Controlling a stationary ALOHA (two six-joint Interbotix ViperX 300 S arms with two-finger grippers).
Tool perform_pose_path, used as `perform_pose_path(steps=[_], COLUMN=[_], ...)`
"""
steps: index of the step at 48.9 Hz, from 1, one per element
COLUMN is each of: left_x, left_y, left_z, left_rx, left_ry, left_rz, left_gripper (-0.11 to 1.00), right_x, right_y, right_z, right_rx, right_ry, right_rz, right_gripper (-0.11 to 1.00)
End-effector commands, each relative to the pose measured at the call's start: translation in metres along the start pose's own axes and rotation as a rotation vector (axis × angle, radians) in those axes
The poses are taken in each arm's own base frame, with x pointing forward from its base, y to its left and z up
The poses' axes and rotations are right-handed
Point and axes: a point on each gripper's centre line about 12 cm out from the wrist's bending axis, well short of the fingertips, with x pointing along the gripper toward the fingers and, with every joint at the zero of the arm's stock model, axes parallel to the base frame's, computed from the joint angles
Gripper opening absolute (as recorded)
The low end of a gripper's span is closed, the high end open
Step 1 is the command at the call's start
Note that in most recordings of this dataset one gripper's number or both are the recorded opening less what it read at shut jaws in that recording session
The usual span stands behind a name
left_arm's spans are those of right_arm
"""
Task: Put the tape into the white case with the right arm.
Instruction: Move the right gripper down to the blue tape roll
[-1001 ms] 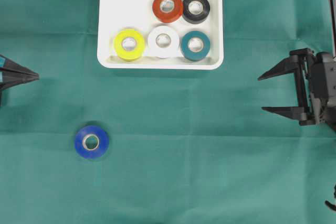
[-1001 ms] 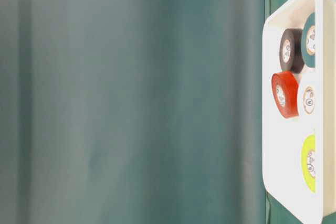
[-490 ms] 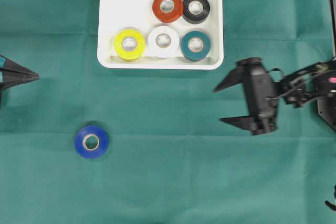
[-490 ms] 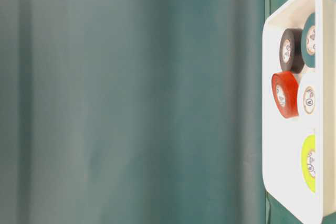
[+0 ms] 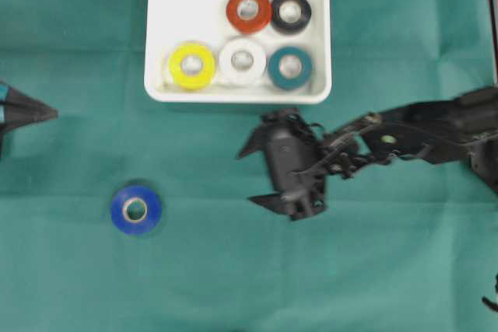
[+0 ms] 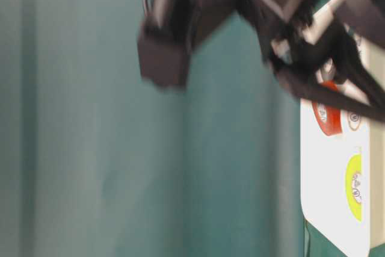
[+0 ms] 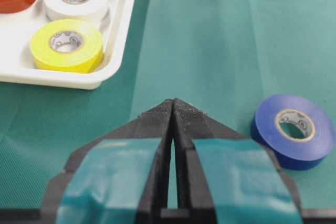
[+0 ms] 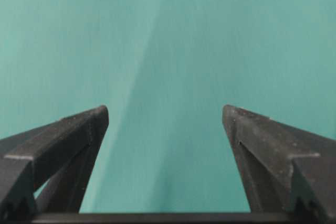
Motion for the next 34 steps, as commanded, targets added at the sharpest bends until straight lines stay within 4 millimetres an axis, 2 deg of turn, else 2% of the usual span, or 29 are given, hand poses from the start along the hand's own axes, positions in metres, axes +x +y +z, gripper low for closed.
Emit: perform_pose_path(steps=[1,21,26,34], left_x=[0.000,0.000,0.000,0.000], left_y=[0.000,0.000,0.000,0.000], left_z=[0.005,0.005,0.005,0.005], left_rx=[-0.002,-0.003,-0.002,-0.003], left_ry=[-0.008,-0.011,-0.011,-0.009], left_rz=[0.001,0.001,0.001,0.001], left_gripper=[0.00,0.00,0.00,0.00], right_x=[0.011,0.067,0.085,0.103], right_y=[0.006,0.018,0.023,0.026], right_z=[0.028,0.085,0.093,0.102], right_rx=[-0.020,-0.045,-0.055,-0.055], right_ry=[-0.062,-0.163,-0.177,-0.182], right_rz=[0.016,0.031,0.036,0.023], right_gripper=[0.66,0.66,0.66,0.66])
